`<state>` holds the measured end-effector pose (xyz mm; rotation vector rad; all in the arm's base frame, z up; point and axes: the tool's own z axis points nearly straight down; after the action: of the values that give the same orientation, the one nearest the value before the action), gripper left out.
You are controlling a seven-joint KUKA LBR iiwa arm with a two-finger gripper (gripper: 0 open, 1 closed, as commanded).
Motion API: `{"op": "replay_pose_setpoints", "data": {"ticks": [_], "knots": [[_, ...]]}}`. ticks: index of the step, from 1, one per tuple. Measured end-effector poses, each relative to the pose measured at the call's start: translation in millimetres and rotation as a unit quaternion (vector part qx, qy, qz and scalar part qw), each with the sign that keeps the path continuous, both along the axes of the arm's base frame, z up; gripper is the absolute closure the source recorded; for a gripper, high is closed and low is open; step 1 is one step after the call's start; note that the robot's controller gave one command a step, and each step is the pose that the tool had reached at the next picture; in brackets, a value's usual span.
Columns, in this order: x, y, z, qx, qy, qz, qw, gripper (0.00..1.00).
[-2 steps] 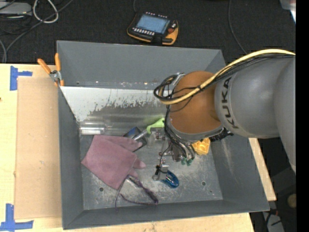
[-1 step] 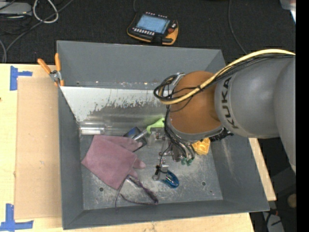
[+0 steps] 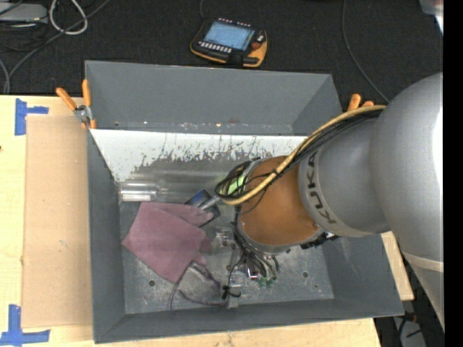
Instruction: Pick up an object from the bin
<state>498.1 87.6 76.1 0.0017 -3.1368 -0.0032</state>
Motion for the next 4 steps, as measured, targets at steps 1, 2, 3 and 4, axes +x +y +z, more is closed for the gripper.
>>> {"op": "replay_pose_setpoints", "data": {"ticks": [1,2,3,4], "knots": [[1.8,-110.1,15.2,0.0,-0.0087,-0.041,0.9991,0.0],[0.8,-108.1,14.3,0.0,-0.0067,-0.041,0.9992,0.0],[0.7,-108.2,14.2,0.0,-0.0064,-0.041,0.9991,0.0],[0.7,-108.2,14.2,0.0,-0.0064,-0.041,0.9991,0.0]]}}
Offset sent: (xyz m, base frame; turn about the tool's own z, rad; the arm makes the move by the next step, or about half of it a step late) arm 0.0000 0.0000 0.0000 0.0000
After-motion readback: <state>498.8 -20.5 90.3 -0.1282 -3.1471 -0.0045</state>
